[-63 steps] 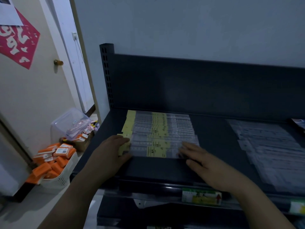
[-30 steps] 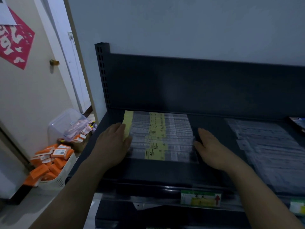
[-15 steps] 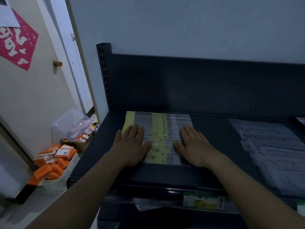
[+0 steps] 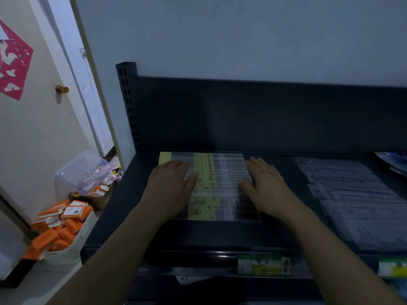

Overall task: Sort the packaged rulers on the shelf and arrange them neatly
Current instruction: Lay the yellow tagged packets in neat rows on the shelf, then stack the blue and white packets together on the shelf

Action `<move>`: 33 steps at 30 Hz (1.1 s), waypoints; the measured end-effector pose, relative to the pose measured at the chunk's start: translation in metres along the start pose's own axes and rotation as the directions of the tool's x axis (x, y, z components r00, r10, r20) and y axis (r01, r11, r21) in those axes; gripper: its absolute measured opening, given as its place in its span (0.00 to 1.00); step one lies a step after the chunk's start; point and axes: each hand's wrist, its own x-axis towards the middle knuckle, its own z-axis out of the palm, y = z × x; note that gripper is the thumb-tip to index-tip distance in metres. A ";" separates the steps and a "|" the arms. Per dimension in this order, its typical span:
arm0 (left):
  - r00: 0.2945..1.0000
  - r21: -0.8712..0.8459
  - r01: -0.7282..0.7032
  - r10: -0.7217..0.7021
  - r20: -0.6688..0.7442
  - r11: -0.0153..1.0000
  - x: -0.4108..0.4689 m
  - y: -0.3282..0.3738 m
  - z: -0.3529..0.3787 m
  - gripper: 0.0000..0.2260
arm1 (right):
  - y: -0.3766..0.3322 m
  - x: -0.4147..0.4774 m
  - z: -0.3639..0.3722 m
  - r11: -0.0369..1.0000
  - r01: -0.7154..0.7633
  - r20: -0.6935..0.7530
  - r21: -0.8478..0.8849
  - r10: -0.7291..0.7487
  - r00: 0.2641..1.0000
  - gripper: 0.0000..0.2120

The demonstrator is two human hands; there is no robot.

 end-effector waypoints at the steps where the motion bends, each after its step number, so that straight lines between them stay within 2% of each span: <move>1: 0.999 -0.068 -0.029 0.027 -0.034 0.997 -0.003 0.007 -0.003 0.27 | 0.004 -0.007 -0.004 1.000 -0.015 -0.013 0.007 0.015 1.000 0.31; 5: 0.994 -0.186 -0.097 0.084 -0.076 0.978 -0.012 0.037 -0.001 0.18 | 0.020 -0.039 -0.016 0.997 -0.079 -0.103 0.026 0.081 0.991 0.30; 9: 0.977 -0.284 -0.208 0.188 -0.096 0.936 -0.012 0.066 0.015 0.11 | 0.037 -0.074 -0.027 0.983 -0.156 -0.219 0.100 0.174 0.960 0.25; 12: 0.964 -0.283 -0.266 0.254 -0.080 0.921 -0.013 0.086 0.026 0.10 | 0.052 -0.095 -0.034 0.973 -0.209 -0.246 0.095 0.227 0.942 0.20; 18: 0.945 -0.300 -0.325 0.320 -0.066 0.897 -0.010 0.141 0.036 0.10 | 0.096 -0.132 -0.057 0.947 -0.281 -0.259 0.154 0.313 0.914 0.17; 23: 0.947 -0.297 -0.319 0.317 -0.056 0.900 0.000 0.201 0.058 0.11 | 0.154 -0.148 -0.082 0.941 -0.310 -0.235 0.139 0.335 0.912 0.19; 29: 0.972 -0.328 -0.235 0.218 -0.087 0.915 0.010 0.281 0.097 0.08 | 0.229 -0.159 -0.120 0.956 -0.261 -0.198 0.134 0.284 0.938 0.19; 33: 0.985 -0.340 -0.172 0.160 -0.066 0.925 0.017 0.321 0.114 0.10 | 0.272 -0.159 -0.136 0.971 -0.203 -0.175 0.128 0.223 0.959 0.19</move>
